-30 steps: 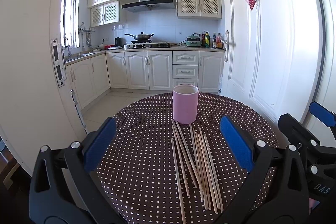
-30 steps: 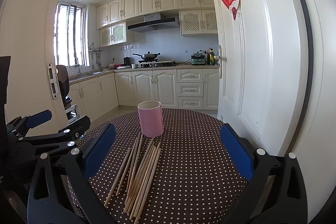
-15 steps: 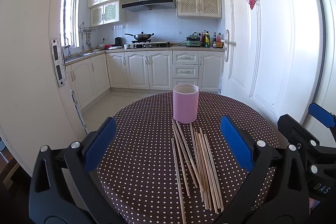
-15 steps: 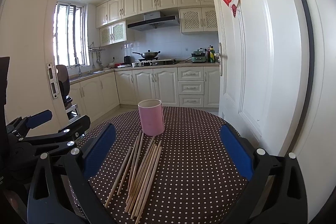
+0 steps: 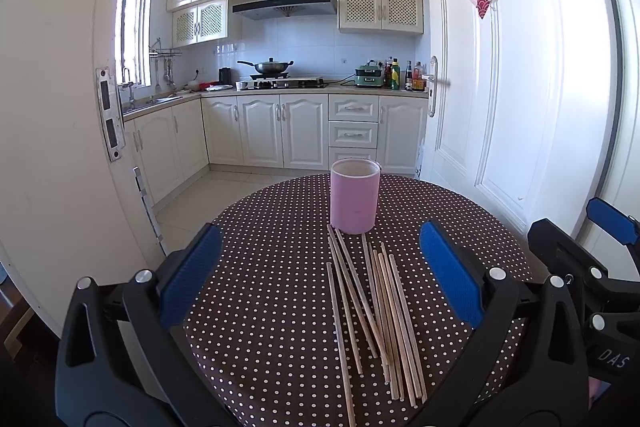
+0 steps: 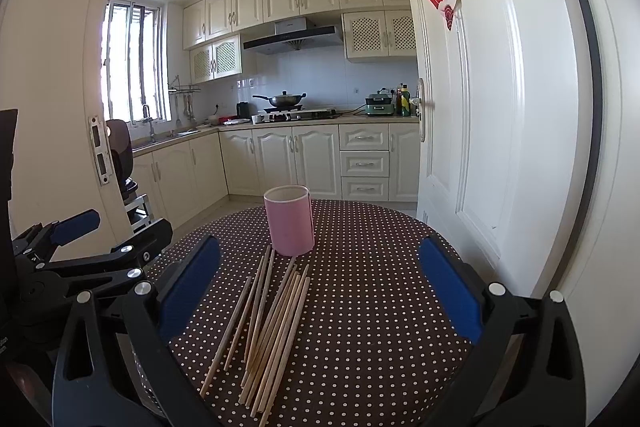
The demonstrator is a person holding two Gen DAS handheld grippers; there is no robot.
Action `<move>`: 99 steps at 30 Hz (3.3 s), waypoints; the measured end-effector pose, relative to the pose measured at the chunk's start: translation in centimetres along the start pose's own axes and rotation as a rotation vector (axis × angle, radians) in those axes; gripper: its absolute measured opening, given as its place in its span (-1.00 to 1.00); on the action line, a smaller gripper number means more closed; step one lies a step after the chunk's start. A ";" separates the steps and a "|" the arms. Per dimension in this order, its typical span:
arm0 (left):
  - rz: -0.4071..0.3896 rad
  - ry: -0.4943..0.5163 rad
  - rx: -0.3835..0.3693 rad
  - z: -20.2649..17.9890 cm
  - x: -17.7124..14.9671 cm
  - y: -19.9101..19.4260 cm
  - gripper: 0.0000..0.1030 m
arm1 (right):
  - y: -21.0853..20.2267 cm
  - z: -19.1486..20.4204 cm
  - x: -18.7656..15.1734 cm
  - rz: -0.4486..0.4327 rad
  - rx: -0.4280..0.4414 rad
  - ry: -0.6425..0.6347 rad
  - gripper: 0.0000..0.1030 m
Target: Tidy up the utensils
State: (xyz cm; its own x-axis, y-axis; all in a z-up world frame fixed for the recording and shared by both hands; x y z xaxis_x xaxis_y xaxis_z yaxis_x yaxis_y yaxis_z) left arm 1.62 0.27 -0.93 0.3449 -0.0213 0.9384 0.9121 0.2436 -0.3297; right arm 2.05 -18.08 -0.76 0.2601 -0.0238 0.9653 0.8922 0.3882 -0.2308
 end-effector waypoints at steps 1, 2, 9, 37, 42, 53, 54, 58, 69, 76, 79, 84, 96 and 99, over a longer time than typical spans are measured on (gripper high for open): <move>0.000 0.000 0.000 0.0 0.0 0.0 0.88 | 0.0 0.0 0.0 0.002 0.000 0.000 0.87; 0.001 0.000 -0.001 0.0 0.0 0.0 0.88 | 0.1 0.0 0.0 0.003 0.000 0.002 0.86; 0.040 0.003 -0.004 0.0 -0.3 1.0 0.88 | 1.0 -0.2 -0.2 0.043 0.007 0.024 0.87; 0.349 0.022 -0.037 0.1 -3.3 8.8 0.88 | 7.2 -2.1 -3.0 0.314 0.022 0.173 0.87; 0.408 0.033 -0.045 -0.1 -4.0 10.4 0.88 | 8.3 -3.0 -3.7 0.374 -0.008 0.207 0.87; 0.528 0.045 -0.047 -0.8 -5.3 13.5 0.88 | 10.5 -4.8 -5.4 0.465 -0.044 0.244 0.87; 0.535 0.047 -0.044 -0.9 -5.5 13.8 0.87 | 10.8 -5.0 -5.4 0.470 -0.049 0.246 0.87; 0.571 0.051 -0.043 -1.4 -5.9 15.1 0.85 | 11.7 -5.6 -6.0 0.503 -0.066 0.254 0.87; 0.688 0.055 -0.032 -2.9 -7.5 19.0 0.79 | 13.4 -6.1 -6.9 0.574 -0.087 0.243 0.87; 0.721 0.084 0.000 -3.9 -7.6 20.8 0.49 | 14.3 -6.4 -7.1 0.595 -0.099 0.234 0.87; 0.710 0.106 0.008 -4.2 -7.5 21.4 0.41 | 14.6 -6.5 -7.2 0.605 -0.102 0.227 0.87; 0.678 0.142 0.011 -5.1 -7.1 21.8 0.05 | 15.4 -6.5 -7.3 0.616 -0.109 0.213 0.87; 0.646 0.168 -0.049 -5.3 -7.1 21.2 -0.59 | 16.9 -5.9 -7.8 0.641 -0.128 0.167 0.87; 0.672 0.137 -0.082 -4.2 -7.1 21.6 -0.73 | 17.1 -5.7 -7.8 0.634 -0.146 0.147 0.87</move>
State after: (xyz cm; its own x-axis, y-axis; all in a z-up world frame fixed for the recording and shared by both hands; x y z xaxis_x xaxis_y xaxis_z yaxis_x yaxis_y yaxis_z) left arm 19.77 1.58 -15.13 0.8610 -0.0147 0.5084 0.5030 0.1731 -0.8468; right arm 17.32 -16.50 -12.94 0.7894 0.0389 0.6127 0.5879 0.2398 -0.7726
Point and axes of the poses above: each gripper's, at about its wrist camera, not at the fingertips, and y roughly the way its jaws point, z to its left, x to its top, the point moved 2 cm from there along y, roughly the way its jaws point, and after that the axes turned 15 degrees about x, right-handed, at the moved point
